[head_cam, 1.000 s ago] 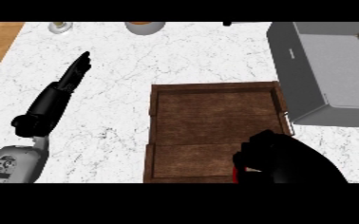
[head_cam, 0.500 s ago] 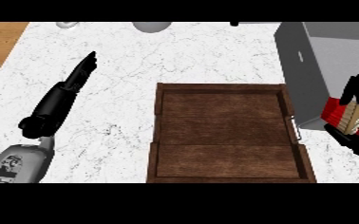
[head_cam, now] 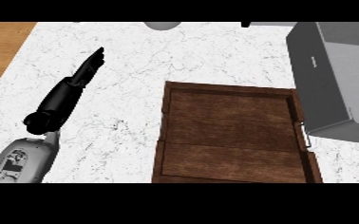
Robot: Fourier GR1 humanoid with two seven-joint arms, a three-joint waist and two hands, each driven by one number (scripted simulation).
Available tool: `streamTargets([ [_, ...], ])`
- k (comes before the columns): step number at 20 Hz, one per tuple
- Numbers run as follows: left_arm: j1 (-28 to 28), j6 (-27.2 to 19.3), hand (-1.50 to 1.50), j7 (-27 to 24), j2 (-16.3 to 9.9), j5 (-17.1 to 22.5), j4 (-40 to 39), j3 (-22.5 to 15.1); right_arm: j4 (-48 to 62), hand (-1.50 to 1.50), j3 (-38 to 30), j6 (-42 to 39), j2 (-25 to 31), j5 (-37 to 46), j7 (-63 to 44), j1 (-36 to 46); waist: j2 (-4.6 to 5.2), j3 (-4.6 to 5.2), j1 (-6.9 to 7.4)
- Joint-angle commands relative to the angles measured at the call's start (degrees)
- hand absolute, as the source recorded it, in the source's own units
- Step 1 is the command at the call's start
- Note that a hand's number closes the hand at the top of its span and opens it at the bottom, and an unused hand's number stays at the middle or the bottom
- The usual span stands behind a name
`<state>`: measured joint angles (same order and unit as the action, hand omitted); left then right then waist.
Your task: Pick the cupcake from the tray and place it in the cardboard box
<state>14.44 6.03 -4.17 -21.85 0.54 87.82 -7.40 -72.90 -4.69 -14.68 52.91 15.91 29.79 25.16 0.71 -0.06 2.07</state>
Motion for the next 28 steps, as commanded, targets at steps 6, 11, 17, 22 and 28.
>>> streamTargets([
  [6, 1.07, 0.98, 0.00, -0.88, 1.30, -0.82, -1.54, -0.58, 24.45, 1.50, 10.46, -4.57, 2.06, 14.63, 10.14, 11.00, 0.40, -0.03, 1.58],
  [11, 0.18, 0.29, 0.00, -0.45, 2.38, -1.39, -0.30, -1.20, 34.85, 1.50, 14.83, -4.68, 4.03, 22.74, 14.73, 16.35, 0.67, -0.08, 2.55],
  [17, 2.62, -1.38, 0.00, 1.80, 4.33, -2.93, 0.38, -2.27, 41.86, -1.50, 18.40, -6.34, 3.11, 24.34, 29.20, 18.20, 0.58, -0.19, 1.88],
  [22, 2.98, 0.00, 0.00, 0.13, 2.55, -2.85, -2.54, -0.87, 42.94, -1.50, 11.88, -12.84, -1.40, 12.36, 32.89, 21.80, 0.37, -0.22, 0.95],
  [28, 1.91, 0.72, 0.00, -0.54, 2.43, -1.33, -1.98, 0.00, 52.59, -1.50, 0.97, -25.84, -6.00, -5.28, 22.60, 22.62, 0.53, -0.29, 1.29],
])
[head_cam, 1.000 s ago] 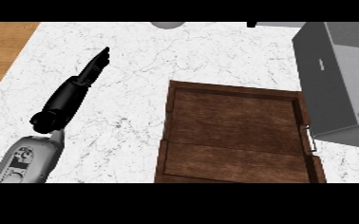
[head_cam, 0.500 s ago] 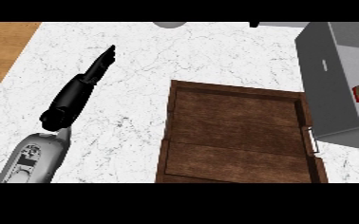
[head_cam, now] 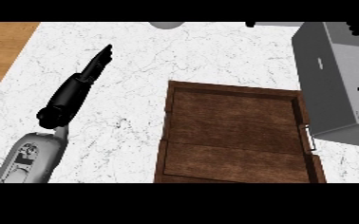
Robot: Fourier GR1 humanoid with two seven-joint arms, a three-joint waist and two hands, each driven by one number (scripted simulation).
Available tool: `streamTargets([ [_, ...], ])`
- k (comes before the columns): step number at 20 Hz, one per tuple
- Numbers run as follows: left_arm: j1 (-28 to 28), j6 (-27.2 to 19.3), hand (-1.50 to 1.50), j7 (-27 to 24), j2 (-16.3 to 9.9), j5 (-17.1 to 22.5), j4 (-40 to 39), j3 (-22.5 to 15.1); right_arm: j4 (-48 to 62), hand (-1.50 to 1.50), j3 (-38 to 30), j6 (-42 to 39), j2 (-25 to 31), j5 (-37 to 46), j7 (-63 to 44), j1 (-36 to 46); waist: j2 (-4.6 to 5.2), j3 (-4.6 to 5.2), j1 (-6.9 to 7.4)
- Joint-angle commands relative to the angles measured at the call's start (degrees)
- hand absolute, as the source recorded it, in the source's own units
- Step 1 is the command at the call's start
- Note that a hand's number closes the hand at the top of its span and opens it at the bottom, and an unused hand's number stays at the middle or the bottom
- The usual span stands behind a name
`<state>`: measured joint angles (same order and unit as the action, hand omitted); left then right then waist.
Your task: Pick the cupcake from the tray and place it in the cardboard box
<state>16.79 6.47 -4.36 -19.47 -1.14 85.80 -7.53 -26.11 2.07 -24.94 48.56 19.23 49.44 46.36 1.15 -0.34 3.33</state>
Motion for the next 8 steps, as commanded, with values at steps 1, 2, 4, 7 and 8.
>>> streamTargets([
  [1, -0.07, 0.62, 0.00, -0.01, -0.51, -0.01, -0.22, 0.05, 6.94, -1.50, -6.70, -17.79, -1.69, -10.26, 0.13, 2.85, 0.08, 0.06, 0.16],
  [2, 0.38, 0.18, 0.00, 0.49, 0.23, -0.12, 0.20, -0.36, 8.54, -1.50, -8.23, -19.08, -0.29, -11.94, -2.75, 4.41, 0.14, 0.05, 0.27],
  [4, -0.13, 0.95, 0.00, 0.09, -0.68, 0.58, 0.70, 0.47, 11.36, -1.50, -10.31, -21.69, 1.11, -14.66, -6.89, 5.41, 0.06, 0.06, 0.42],
  [7, 0.04, 0.14, 0.00, -0.45, 0.24, -0.19, 0.63, -0.09, 14.33, -1.50, -13.24, -23.23, 2.29, -18.05, -11.56, 7.50, 0.68, -0.06, 1.02],
  [8, -0.80, 0.52, 0.00, -1.14, 0.07, 0.10, 0.63, 0.05, 15.00, -1.50, -14.06, -23.54, 3.33, -18.85, -11.50, 6.58, 0.73, -0.11, 0.80],
])
